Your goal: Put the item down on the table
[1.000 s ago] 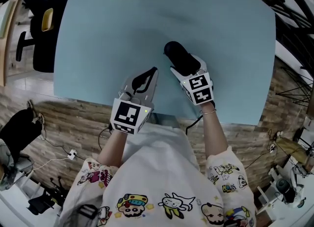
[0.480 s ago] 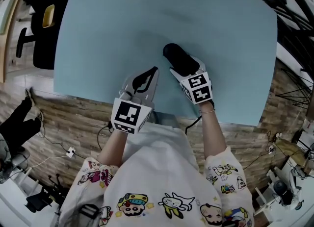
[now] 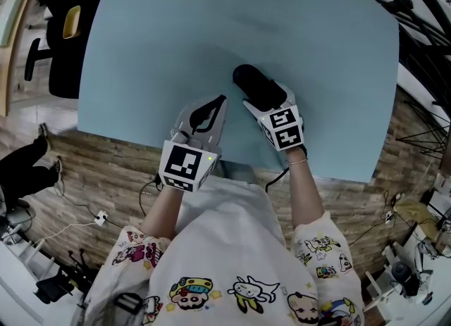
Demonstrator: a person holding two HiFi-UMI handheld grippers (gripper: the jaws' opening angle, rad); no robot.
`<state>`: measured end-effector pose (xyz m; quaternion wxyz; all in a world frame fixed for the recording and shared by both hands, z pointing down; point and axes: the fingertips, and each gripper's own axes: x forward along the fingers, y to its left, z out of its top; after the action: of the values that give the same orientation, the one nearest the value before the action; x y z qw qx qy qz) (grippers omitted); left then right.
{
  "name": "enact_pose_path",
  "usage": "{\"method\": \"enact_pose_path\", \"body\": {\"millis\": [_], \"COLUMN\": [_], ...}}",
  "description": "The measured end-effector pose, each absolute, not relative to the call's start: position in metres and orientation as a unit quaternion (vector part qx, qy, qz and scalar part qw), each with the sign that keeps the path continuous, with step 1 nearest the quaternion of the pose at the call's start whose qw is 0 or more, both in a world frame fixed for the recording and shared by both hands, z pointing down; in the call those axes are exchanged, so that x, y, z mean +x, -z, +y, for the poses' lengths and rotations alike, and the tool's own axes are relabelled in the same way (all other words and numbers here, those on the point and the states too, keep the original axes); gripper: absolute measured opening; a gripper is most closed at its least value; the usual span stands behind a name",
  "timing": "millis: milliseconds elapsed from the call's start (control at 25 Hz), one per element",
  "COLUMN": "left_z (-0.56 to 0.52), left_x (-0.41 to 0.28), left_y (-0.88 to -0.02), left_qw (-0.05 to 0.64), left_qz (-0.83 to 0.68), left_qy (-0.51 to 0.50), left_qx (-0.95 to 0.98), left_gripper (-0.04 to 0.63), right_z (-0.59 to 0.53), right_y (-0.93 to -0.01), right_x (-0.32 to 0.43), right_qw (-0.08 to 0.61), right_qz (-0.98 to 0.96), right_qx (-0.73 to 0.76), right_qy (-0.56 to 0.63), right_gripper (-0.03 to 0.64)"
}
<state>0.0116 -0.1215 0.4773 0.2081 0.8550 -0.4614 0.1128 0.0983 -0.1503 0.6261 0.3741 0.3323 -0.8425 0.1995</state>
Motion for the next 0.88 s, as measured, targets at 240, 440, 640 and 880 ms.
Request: {"method": "enact_pose_path", "body": {"millis": [240,440,640,880], "left_z": [-0.121,-0.122,-0.124,-0.125], "left_x": [0.013,0.013,0.015,0.011], "left_y": [-0.476,-0.470,-0.457,-0.438], "left_qw": [0.202,0.197,0.184,0.165], "left_qz": [-0.463,-0.466,-0.470,-0.477], "left_qy": [-0.113,-0.108,-0.102,-0.094], "left_qx": [0.856,0.856,0.857,0.858], "left_gripper": [-0.002,-0.002,-0.002,-0.002], "right_z": [-0.151,-0.151,-0.153,-0.153], "right_y": [-0.617,-0.602,-0.581,-0.548], "right_x": [0.099,0.100,0.104,0.111], "right_qw": [0.355,0.340,0.326,0.299], "right_qz": [-0.849,-0.854,-0.860,-0.863], "right_qx": [0.337,0.344,0.351,0.374], "right_qy": [-0.198,-0.191,-0.178,-0.160], "right_gripper": [0.433,0.434,0.433,0.424]}}
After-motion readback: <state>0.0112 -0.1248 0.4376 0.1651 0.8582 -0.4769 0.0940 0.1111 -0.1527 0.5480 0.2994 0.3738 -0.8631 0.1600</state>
